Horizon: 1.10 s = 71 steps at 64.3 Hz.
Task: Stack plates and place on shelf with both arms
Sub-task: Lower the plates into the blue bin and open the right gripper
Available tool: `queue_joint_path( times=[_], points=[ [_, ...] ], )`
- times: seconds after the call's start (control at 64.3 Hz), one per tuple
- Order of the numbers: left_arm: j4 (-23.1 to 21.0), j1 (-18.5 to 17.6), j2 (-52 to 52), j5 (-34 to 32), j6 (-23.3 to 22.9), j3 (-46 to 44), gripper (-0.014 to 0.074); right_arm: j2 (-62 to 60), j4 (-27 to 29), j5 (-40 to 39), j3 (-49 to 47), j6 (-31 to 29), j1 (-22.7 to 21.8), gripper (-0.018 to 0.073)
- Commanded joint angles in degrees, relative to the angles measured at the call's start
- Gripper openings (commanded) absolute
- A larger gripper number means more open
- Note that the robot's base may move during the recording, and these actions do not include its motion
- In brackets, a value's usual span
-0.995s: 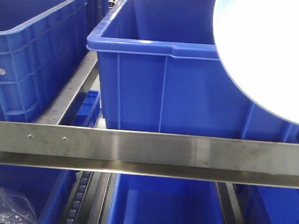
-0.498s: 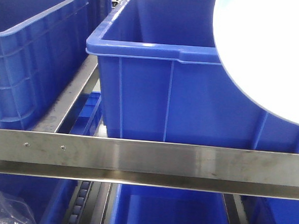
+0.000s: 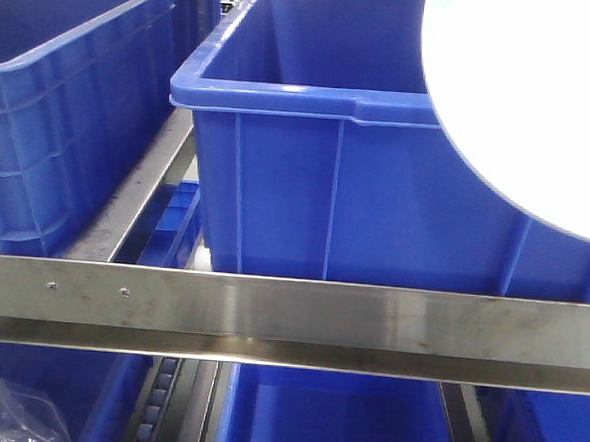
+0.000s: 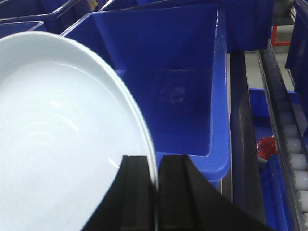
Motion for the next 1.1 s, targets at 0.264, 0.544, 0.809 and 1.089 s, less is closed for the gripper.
queue_joint_path(
  times=[0.264, 0.544, 0.809, 1.089],
  points=[
    [-0.4, 0.1, 0.7, -5.0, -0.2, -1.7, 0.0082, 18.3, 0.2, -12.7, -15.3, -0.2, -0.4, 0.0031],
    [-0.4, 0.1, 0.7, -5.0, -0.2, -1.7, 0.0082, 42.9, 0.2, -17.8, -31.3, -0.2, -0.2, 0.0031],
    [-0.4, 0.1, 0.7, -5.0, -0.2, -1.7, 0.0082, 56.5, 0.2, -17.9, -41.9, -0.2, -0.2, 0.0035],
    [-0.4, 0.1, 0.7, -5.0, -0.2, -1.7, 0.0082, 56.4, 0.2, -15.9, -42.1, -0.2, -0.2, 0.0236]
  ],
)
